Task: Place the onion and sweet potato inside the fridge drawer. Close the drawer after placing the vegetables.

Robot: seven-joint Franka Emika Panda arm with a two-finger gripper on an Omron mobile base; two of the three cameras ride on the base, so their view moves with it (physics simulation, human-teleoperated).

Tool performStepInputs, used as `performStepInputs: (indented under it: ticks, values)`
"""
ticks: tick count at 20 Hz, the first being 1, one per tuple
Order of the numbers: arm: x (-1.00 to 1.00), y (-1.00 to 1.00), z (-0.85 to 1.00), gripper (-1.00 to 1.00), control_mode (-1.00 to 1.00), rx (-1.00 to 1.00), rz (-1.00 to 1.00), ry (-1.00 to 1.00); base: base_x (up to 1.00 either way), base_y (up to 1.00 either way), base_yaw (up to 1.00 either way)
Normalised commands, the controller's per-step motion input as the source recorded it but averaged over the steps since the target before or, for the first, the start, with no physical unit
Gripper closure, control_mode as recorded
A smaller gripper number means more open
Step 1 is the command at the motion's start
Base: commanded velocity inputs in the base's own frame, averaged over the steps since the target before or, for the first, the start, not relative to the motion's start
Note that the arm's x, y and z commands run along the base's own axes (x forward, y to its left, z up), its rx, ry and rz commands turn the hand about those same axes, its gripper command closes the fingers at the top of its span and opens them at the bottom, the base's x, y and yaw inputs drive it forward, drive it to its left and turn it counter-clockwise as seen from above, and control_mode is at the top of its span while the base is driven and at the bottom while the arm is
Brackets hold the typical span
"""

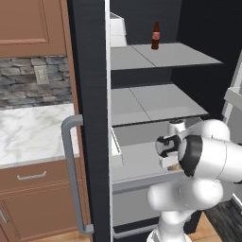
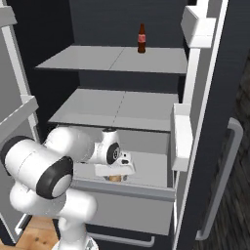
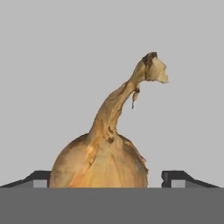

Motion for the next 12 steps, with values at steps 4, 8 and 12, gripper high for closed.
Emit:
performStepInputs:
  ticks: [4,8,12]
  values:
    - [0.00,0.00,1.00,-1.00,-1.00,0.00,0.00,-0.14,0.00,0.00,0.00]
    - [-0.32,0.00,1.00,-1.00,-1.00,0.00,-0.04,-0.21,0.00,0.00,0.00]
    - [-0.49,0.00,0.95,-1.00,-1.00,0.00,-0.05,-0.22,0.00,0.00,0.00]
